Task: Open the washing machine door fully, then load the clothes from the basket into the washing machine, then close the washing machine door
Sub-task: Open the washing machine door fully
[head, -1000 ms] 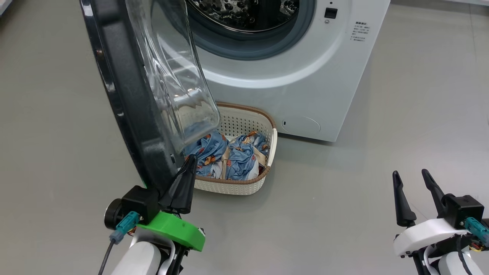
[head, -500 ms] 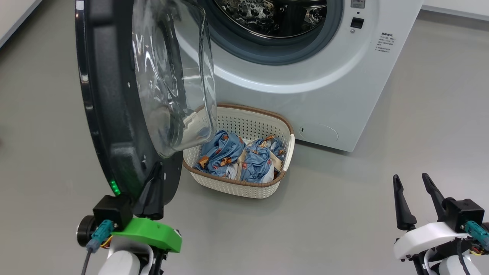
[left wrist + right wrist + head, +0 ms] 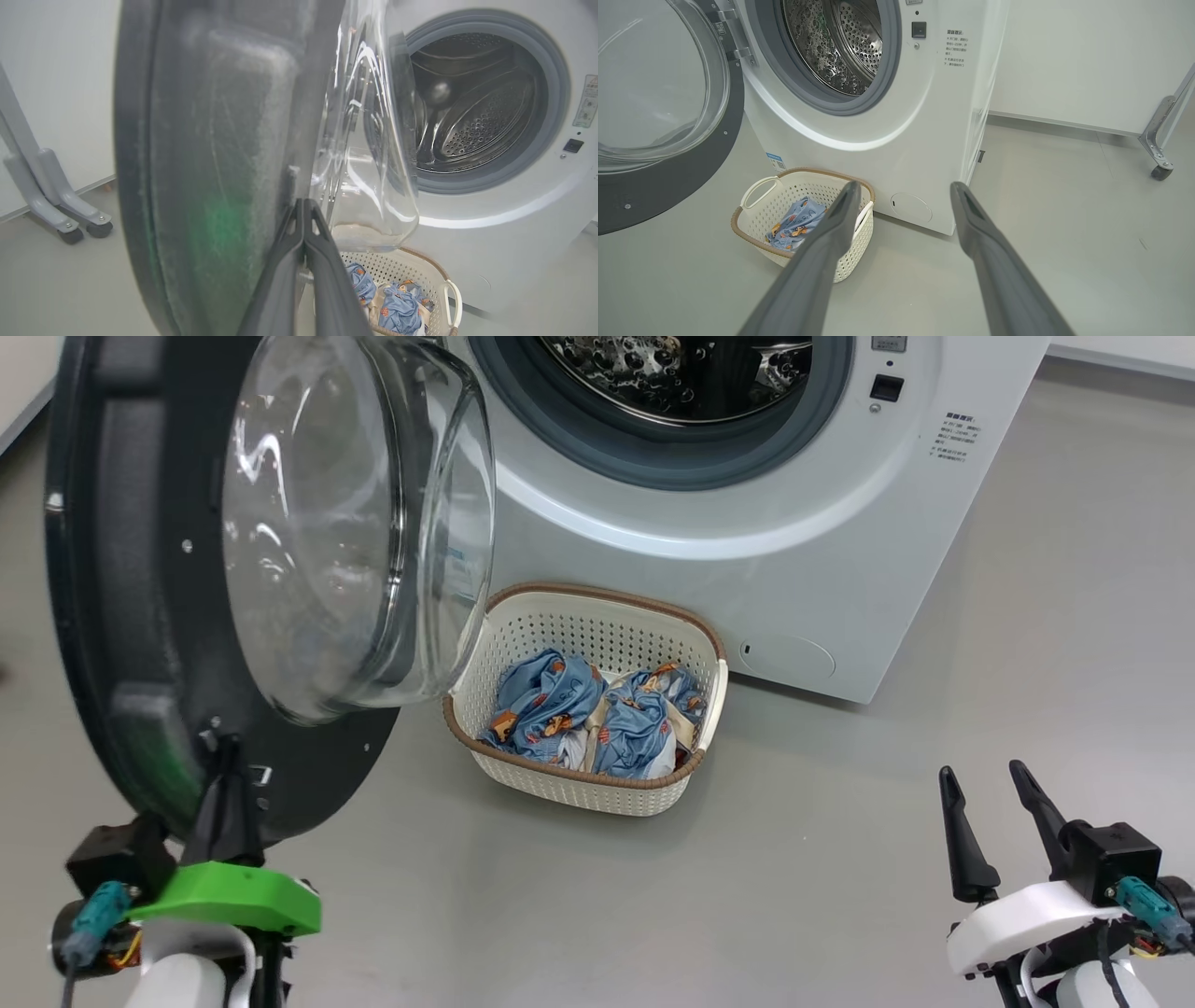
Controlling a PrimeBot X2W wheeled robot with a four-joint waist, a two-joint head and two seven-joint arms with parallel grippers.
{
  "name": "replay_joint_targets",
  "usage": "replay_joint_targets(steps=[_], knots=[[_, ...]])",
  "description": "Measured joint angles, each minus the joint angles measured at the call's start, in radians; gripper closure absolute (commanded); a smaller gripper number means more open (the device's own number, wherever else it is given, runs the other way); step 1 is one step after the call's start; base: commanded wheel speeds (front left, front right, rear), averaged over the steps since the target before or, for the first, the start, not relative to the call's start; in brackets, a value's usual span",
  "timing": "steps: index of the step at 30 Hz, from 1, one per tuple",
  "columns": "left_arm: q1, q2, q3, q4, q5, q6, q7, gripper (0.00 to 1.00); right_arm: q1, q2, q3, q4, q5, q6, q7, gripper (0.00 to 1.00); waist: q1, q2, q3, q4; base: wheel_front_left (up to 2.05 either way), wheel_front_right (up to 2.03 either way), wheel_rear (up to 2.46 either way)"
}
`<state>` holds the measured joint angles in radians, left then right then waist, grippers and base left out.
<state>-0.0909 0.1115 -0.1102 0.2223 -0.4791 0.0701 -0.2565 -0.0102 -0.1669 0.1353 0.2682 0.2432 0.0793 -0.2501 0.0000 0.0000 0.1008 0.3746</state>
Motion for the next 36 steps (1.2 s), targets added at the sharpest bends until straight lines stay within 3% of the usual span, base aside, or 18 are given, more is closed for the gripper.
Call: replay_joint_targets(steps=[25,36], knots=[[-0.126,0.139,0.248,0.177,-0.098,0.010,0.004,1.00,-0.047,-0.034,0.010,-0.001,-0.027,0.012,0.000,0.00,0.0001,0.0000,0.086,-0.048,0.00,0.00,0.00],[-0.171,0.156,0.262,0.230,-0.100,0.011,0.004,1.00,-0.068,-0.037,0.006,-0.002,-0.034,0.016,0.000,0.00,0.0000,0.0000,0.115,-0.069,0.00,0.00,0.00]])
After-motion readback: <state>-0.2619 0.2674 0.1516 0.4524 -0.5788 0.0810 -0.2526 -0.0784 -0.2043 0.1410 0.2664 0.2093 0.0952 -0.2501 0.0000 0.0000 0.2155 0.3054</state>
